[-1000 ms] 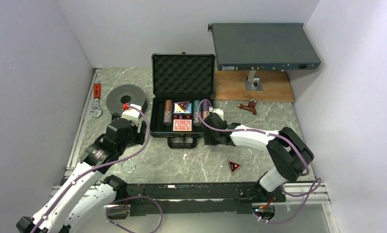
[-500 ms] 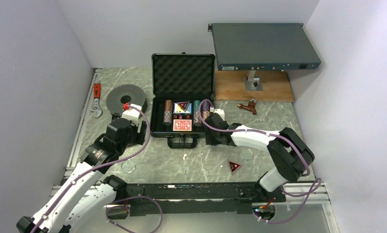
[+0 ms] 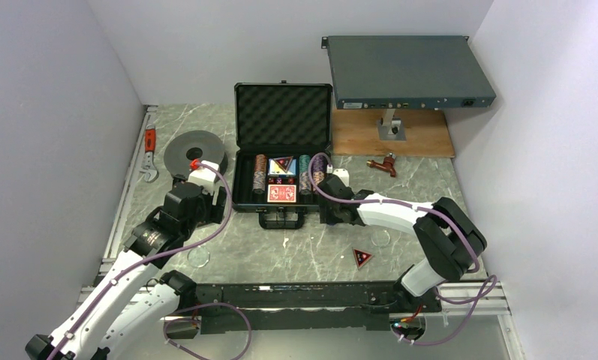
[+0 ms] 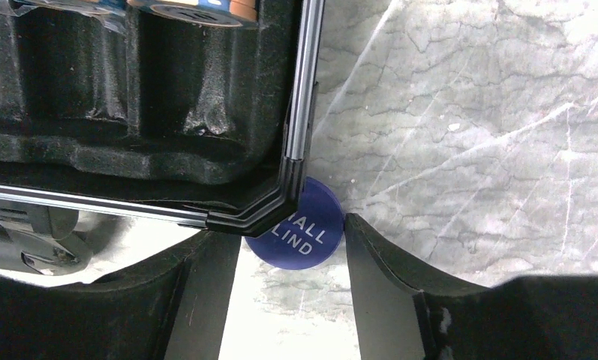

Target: Pack up texas hold em set

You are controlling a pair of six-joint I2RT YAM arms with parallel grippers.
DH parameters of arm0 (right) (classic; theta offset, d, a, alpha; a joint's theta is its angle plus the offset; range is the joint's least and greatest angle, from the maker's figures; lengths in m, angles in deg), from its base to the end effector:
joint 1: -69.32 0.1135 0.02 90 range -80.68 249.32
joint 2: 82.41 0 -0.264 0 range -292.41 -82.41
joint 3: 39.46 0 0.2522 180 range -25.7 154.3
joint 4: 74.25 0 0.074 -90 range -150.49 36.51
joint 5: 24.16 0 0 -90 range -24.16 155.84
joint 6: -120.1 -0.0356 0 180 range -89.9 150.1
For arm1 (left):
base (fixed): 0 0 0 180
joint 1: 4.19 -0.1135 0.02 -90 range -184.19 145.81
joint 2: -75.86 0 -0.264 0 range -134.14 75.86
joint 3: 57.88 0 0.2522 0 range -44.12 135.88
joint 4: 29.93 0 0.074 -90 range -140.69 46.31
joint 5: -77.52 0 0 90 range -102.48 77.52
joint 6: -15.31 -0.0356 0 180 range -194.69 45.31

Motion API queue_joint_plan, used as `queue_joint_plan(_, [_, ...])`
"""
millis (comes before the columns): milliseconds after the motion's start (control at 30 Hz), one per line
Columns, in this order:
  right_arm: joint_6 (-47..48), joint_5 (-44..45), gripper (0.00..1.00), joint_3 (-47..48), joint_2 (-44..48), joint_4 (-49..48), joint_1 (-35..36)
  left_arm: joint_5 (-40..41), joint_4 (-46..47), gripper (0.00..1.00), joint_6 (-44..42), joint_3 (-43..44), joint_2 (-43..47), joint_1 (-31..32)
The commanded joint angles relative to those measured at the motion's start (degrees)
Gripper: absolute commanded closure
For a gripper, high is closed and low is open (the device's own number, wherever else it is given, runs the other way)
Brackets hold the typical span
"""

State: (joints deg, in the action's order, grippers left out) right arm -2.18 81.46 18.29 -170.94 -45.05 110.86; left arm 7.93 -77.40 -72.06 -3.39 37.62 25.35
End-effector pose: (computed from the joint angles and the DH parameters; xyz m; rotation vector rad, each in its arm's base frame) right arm 0.2190 0.1812 0.1546 -0.1128 2.5598 0.1315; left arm 0.1337 -0.0615 0.2918 0.2772 2.0597 0.0350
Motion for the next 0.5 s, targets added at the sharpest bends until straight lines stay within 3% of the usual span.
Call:
queue_joint_plan(0, [-2.35,-1.47,0.45,-1.56,-0.64,9.23,0.57,-0.42,0.76,0.15,0.22,1.71,0.52,-0.27])
queue_joint_plan(467, [-3.82,-1.78,0.46,0.07,1.4,12.81,8.31,-0.54,0.93,0.15,0.18,1.55,0.92,-0.27])
